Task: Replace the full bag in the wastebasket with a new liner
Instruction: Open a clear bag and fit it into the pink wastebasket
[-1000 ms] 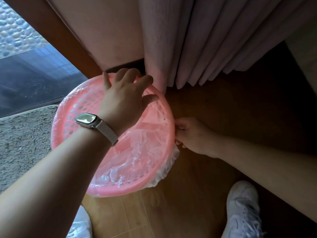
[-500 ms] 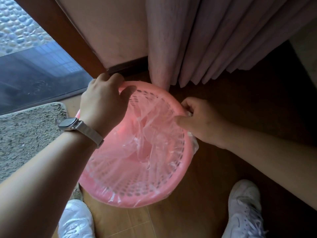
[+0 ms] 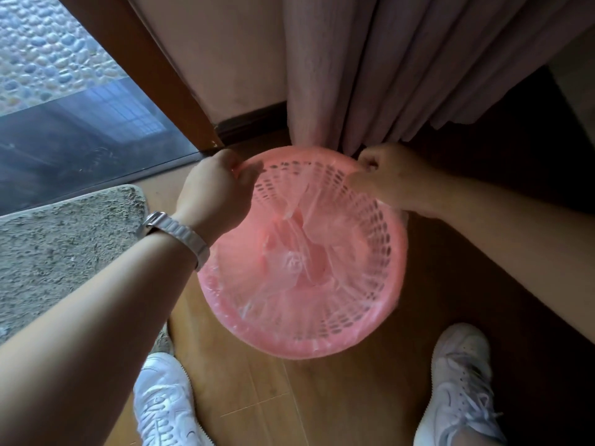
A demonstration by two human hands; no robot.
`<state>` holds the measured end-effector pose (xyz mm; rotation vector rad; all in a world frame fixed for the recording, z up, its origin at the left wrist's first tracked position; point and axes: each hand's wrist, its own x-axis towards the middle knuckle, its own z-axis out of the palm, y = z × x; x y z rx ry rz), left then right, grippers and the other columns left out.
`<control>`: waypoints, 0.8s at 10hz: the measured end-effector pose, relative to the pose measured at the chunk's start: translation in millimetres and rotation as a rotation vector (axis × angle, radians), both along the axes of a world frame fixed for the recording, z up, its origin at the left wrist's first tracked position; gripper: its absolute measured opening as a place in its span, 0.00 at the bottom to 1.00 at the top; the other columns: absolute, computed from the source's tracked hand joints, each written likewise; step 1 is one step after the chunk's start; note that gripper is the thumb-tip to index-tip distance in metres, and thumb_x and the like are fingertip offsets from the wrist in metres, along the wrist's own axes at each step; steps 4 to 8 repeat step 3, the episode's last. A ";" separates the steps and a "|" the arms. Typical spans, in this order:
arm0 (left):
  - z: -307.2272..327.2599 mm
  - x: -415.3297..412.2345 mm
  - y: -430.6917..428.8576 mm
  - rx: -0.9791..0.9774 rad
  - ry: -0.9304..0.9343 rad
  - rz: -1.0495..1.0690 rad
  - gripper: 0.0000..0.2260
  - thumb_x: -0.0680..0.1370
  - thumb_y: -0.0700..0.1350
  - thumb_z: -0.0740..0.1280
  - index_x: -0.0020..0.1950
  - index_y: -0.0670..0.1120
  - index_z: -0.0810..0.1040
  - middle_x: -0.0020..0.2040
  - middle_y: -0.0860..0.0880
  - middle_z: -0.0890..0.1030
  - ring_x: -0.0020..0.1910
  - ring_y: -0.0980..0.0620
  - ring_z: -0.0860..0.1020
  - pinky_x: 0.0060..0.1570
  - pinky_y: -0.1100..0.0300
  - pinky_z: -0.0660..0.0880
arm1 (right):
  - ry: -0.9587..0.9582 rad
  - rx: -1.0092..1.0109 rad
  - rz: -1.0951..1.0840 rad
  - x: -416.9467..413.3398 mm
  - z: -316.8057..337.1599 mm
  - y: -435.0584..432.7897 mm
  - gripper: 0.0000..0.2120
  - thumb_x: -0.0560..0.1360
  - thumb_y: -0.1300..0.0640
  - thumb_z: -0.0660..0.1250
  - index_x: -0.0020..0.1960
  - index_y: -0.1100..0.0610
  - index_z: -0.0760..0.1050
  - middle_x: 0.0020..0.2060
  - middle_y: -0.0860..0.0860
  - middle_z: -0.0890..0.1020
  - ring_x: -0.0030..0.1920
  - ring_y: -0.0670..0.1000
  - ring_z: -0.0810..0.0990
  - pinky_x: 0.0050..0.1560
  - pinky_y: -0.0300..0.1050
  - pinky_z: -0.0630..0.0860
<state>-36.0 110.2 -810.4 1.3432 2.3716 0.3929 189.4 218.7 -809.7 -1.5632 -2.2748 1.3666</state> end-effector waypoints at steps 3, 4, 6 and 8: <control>34.3 10.9 -25.5 0.120 0.046 -0.161 0.15 0.79 0.56 0.60 0.60 0.49 0.75 0.58 0.43 0.76 0.53 0.40 0.76 0.52 0.48 0.74 | -0.088 0.531 0.280 26.2 42.4 3.7 0.21 0.72 0.45 0.65 0.60 0.56 0.74 0.56 0.55 0.76 0.56 0.58 0.76 0.55 0.49 0.74; 34.3 10.9 -25.5 0.120 0.046 -0.161 0.15 0.79 0.56 0.60 0.60 0.49 0.75 0.58 0.43 0.76 0.53 0.40 0.76 0.52 0.48 0.74 | -0.088 0.531 0.280 26.2 42.4 3.7 0.21 0.72 0.45 0.65 0.60 0.56 0.74 0.56 0.55 0.76 0.56 0.58 0.76 0.55 0.49 0.74; 34.3 10.9 -25.5 0.120 0.046 -0.161 0.15 0.79 0.56 0.60 0.60 0.49 0.75 0.58 0.43 0.76 0.53 0.40 0.76 0.52 0.48 0.74 | -0.088 0.531 0.280 26.2 42.4 3.7 0.21 0.72 0.45 0.65 0.60 0.56 0.74 0.56 0.55 0.76 0.56 0.58 0.76 0.55 0.49 0.74; 34.3 10.9 -25.5 0.120 0.046 -0.161 0.15 0.79 0.56 0.60 0.60 0.49 0.75 0.58 0.43 0.76 0.53 0.40 0.76 0.52 0.48 0.74 | -0.088 0.531 0.280 26.2 42.4 3.7 0.21 0.72 0.45 0.65 0.60 0.56 0.74 0.56 0.55 0.76 0.56 0.58 0.76 0.55 0.49 0.74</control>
